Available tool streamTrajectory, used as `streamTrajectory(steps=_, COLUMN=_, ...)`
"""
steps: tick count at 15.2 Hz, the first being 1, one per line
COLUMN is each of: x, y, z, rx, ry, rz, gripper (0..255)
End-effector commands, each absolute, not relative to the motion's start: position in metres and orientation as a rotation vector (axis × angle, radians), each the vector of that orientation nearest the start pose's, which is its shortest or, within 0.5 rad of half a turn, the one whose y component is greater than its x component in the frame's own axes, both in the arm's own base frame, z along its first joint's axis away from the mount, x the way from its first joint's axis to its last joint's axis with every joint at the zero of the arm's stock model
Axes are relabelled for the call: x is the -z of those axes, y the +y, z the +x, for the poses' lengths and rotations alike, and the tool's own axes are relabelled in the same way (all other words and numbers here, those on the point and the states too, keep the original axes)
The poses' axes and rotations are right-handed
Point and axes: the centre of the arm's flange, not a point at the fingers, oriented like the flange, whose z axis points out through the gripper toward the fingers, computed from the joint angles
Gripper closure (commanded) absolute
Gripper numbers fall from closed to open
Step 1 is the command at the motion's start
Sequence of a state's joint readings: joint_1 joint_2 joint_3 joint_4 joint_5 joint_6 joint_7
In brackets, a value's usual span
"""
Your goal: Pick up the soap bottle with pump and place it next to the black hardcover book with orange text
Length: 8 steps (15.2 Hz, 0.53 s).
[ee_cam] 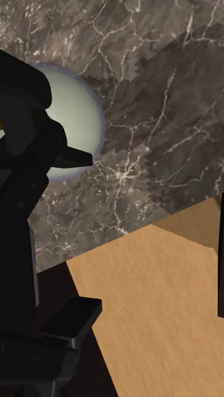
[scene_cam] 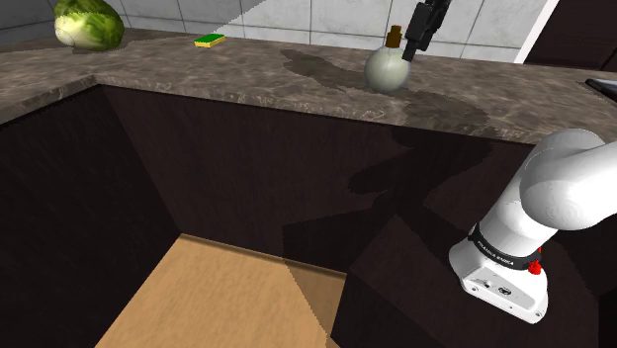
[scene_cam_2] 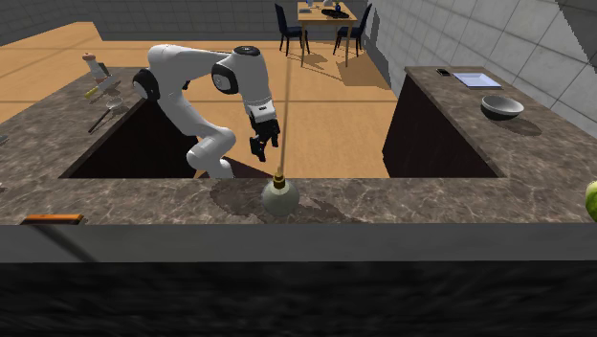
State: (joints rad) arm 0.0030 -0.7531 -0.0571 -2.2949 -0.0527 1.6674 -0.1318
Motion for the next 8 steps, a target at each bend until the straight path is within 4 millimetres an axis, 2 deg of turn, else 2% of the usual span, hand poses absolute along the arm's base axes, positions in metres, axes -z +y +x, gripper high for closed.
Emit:
streamTrajectory(steps=1, x=-0.618, y=-0.029, z=0.326, rx=0.195, ry=-0.146, rz=-3.156, gripper=0)
streamTrajectory(steps=8, x=-0.646, y=-0.084, z=0.397, rx=0.093, ry=-0.313, rz=-3.202, gripper=0)
